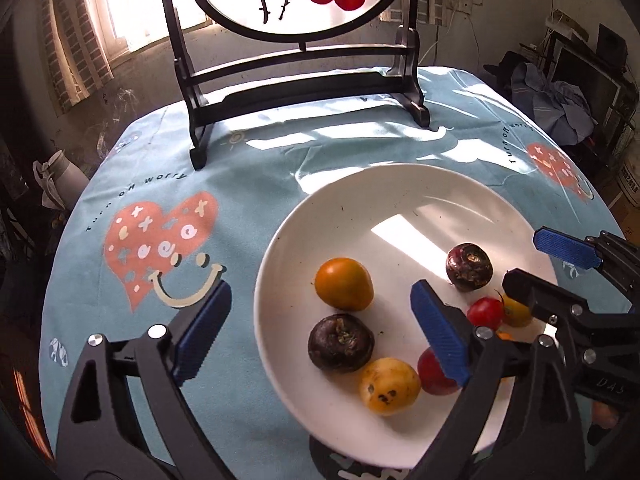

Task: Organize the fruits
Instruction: 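Carry both fruits to the white plate and open both tools to release, then withdraw both tools from the plate and move the right tool toward the tangerine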

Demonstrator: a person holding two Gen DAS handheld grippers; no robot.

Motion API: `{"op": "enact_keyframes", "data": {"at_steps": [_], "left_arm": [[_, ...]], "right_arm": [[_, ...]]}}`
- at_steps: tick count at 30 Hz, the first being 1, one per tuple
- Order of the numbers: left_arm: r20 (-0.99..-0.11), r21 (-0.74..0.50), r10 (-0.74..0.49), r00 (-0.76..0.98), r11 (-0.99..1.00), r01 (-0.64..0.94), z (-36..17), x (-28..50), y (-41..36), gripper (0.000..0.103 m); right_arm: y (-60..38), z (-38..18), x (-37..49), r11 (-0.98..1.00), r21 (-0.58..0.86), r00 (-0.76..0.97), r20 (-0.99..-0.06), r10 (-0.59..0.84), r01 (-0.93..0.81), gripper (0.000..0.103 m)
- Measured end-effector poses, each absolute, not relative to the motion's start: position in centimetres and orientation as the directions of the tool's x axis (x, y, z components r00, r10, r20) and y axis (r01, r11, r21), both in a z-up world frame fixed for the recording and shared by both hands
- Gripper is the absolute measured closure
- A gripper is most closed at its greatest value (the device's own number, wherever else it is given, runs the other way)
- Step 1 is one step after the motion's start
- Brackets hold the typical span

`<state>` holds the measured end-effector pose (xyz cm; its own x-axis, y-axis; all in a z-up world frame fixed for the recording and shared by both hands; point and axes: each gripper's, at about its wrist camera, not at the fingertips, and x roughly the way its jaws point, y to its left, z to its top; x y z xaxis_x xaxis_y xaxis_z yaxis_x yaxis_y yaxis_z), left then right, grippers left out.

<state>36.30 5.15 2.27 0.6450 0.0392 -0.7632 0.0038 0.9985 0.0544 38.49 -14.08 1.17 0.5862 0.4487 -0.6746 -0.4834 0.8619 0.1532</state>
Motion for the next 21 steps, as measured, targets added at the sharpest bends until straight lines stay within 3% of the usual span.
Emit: {"op": "enact_keyframes", "data": {"at_steps": [10, 21], "left_arm": [[-0.682, 0.003, 0.033, 0.731, 0.999, -0.042, 2.6, 22.4, 9.0, 0.002], [-0.693, -0.081, 0.014, 0.721, 0.992, -0.097, -1.3, 16.1, 11.6, 0.002]], "right_arm": [[-15.6, 0.5, 30.1, 0.795, 0.189, 0.503, -0.686, 0.527, -0.576, 0.038], [-16.5, -2.7, 25.9, 0.834, 0.085, 0.53, -0.736, 0.421, -0.545, 0.038]]}}
